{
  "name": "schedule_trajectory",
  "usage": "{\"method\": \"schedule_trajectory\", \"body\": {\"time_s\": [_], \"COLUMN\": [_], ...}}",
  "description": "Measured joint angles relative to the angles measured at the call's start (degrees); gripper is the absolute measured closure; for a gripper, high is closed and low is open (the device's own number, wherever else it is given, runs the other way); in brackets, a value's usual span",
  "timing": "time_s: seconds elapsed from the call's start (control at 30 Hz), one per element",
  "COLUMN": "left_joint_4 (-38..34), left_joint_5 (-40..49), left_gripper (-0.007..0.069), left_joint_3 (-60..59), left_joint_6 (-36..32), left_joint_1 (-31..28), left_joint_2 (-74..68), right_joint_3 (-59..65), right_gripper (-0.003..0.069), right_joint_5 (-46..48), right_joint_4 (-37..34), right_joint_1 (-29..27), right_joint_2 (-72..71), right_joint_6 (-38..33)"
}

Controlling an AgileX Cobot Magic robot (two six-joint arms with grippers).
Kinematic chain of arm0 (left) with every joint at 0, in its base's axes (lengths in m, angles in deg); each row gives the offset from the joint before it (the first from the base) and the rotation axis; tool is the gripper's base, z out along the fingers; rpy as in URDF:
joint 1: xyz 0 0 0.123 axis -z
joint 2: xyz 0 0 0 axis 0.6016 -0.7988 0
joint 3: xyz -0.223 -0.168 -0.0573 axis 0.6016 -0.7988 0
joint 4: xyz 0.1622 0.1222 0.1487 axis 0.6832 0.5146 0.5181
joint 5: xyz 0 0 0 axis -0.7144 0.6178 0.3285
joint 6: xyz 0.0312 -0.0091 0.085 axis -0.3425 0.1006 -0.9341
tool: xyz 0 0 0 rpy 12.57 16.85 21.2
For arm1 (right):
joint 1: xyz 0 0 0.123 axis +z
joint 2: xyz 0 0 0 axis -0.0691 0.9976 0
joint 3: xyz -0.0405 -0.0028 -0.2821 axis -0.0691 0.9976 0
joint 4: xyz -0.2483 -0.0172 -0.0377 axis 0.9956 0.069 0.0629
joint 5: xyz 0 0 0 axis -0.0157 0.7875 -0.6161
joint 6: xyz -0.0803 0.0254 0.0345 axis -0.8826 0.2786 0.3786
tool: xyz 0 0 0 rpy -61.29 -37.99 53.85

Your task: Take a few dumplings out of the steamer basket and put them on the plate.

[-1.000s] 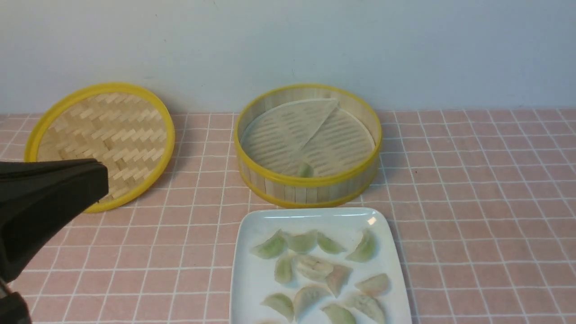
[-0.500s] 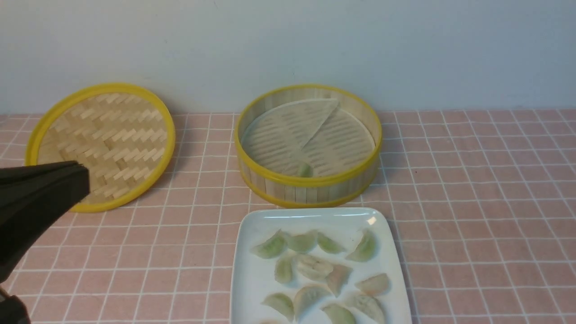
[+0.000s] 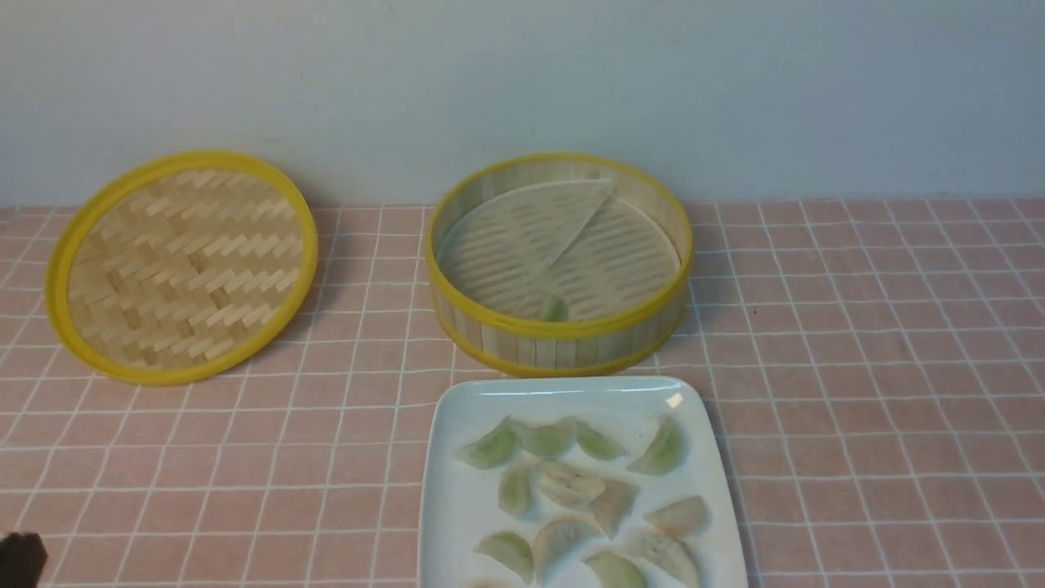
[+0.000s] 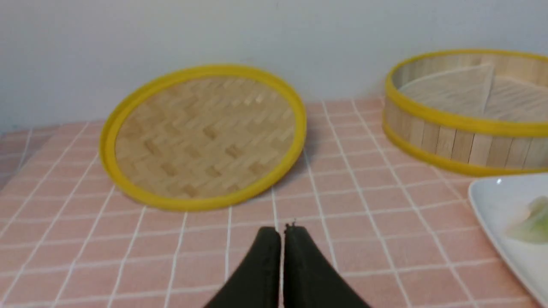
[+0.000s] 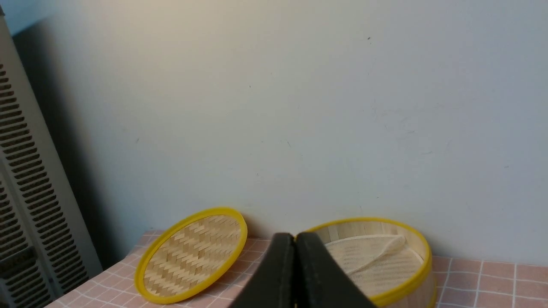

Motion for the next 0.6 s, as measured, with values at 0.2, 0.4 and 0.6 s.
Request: {"method": "schedule_trajectory", "body": {"time_s": [0.2, 0.4, 0.6], "left_joint_4": [0.00, 0.00, 0.00], "left_joint_5": [4.28, 5.94, 6.07], "left_gripper": [0.0631, 0.0631, 0.0631], "left_joint_3": [-1.17, -1.17, -1.17], "left_joint_6": [0.00, 0.00, 0.00], "left_joint_1": [-0.37, -0.37, -0.43], "left_joint_2": [-0.01, -0.01, -0.01], "right_joint_3": [0.00, 0.00, 0.00], "right_gripper": [0.0673, 0.0673, 0.0673], "right_joint_5": [0.10, 0.10, 0.10], "right_joint_4": [0.00, 0.00, 0.00], "right_joint_1": [0.00, 0.00, 0.00], "right_joint_2": [0.00, 0.00, 0.00], "right_joint_6": [0.00, 0.00, 0.00]}}
